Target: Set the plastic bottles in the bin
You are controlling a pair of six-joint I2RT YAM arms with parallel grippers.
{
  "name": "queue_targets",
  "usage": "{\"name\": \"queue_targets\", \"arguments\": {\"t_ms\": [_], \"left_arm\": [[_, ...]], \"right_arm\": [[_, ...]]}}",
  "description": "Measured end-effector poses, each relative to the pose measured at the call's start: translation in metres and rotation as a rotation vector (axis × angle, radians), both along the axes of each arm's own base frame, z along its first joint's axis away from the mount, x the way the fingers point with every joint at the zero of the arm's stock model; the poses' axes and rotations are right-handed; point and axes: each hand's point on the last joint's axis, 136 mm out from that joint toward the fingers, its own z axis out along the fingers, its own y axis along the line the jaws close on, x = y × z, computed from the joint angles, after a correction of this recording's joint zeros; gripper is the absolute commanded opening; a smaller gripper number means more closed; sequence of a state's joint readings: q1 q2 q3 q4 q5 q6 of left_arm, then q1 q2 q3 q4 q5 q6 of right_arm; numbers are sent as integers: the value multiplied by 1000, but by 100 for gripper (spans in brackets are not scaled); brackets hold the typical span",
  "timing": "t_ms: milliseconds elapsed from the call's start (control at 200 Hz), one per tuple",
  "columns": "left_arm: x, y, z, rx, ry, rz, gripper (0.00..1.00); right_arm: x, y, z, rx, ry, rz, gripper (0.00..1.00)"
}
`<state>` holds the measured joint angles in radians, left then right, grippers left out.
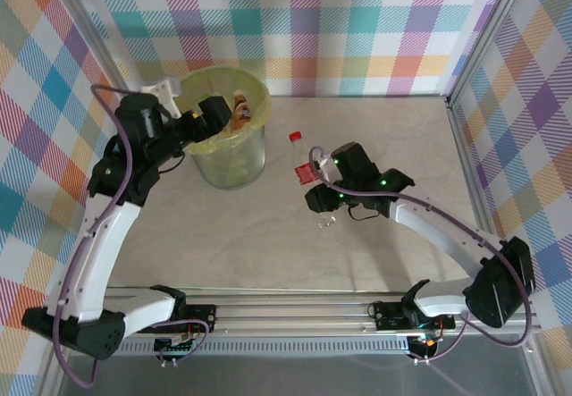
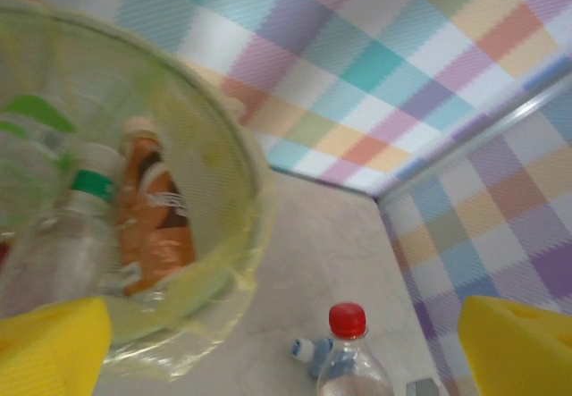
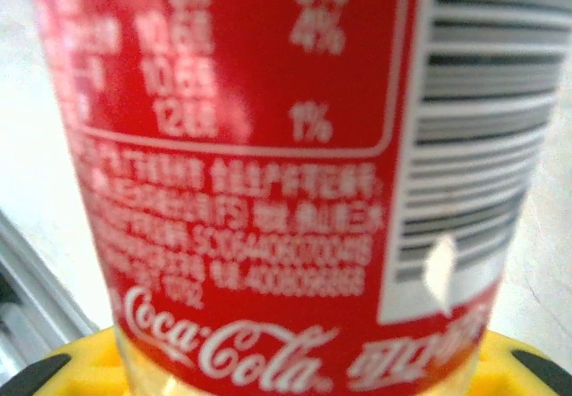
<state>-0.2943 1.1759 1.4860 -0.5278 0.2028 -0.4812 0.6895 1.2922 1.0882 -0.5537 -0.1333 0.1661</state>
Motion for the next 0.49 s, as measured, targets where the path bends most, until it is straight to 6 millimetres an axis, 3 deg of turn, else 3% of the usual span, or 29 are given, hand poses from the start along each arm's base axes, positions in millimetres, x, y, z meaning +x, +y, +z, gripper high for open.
{"name": "queue_targets", "arguments": {"t_ms": [125, 265, 495], "left_arm": [[12, -29, -17, -31, 73, -129, 88], [13, -64, -39, -43, 151, -256, 86], [3, -105, -31, -14, 135, -390, 75]], "right_arm": [[-4, 12, 25, 91, -51, 42, 38], [-8, 23, 35, 141, -71, 82, 38], [-18, 34, 38, 156, -70, 124, 38]]}}
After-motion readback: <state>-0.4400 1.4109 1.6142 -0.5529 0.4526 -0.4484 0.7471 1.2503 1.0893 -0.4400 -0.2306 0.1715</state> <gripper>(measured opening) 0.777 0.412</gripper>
